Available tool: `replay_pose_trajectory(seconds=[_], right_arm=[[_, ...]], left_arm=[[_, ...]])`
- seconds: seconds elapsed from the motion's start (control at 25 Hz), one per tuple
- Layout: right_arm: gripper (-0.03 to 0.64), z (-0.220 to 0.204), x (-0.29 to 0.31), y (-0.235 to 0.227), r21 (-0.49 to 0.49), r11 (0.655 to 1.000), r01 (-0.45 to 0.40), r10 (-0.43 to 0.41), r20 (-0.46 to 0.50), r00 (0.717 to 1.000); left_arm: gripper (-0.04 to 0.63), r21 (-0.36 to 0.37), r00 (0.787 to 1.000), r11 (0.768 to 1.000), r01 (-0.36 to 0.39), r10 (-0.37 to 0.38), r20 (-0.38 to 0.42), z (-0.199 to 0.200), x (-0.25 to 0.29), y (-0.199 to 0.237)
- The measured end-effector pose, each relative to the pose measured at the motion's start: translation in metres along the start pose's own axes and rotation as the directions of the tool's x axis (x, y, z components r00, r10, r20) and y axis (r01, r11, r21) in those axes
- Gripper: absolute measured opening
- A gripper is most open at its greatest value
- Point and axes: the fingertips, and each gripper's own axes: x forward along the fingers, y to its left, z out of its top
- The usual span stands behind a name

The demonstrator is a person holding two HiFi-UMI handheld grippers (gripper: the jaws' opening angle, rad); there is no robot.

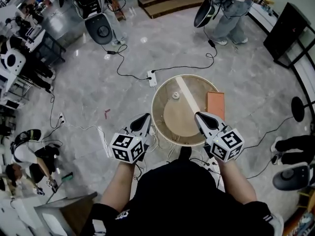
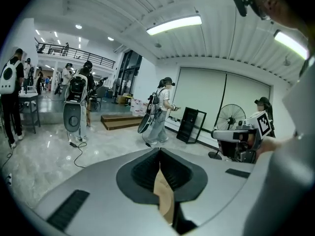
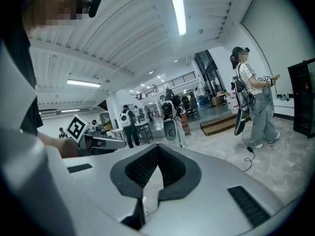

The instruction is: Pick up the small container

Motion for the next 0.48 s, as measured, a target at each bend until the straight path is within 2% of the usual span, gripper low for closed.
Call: replay_pose_trajectory(seconds=[0.24, 0.48], right_arm=[[0.014, -0.001, -0.009, -0.053, 0.026, 1.0, -0.011, 0.011, 0.0, 1.0], [0.014, 0.003, -0.006, -0.074, 0.044, 0.999, -0.021, 0.021, 0.006, 1.0]], left_arm=[[0.017, 0.016, 1.0, 1.0, -0.02, 0.02, -0.013, 0.01, 0.047, -0.018], [0.017, 0.032, 0.999, 0.999, -0.021, 0.022, -0.023, 0.017, 0.073, -0.025]])
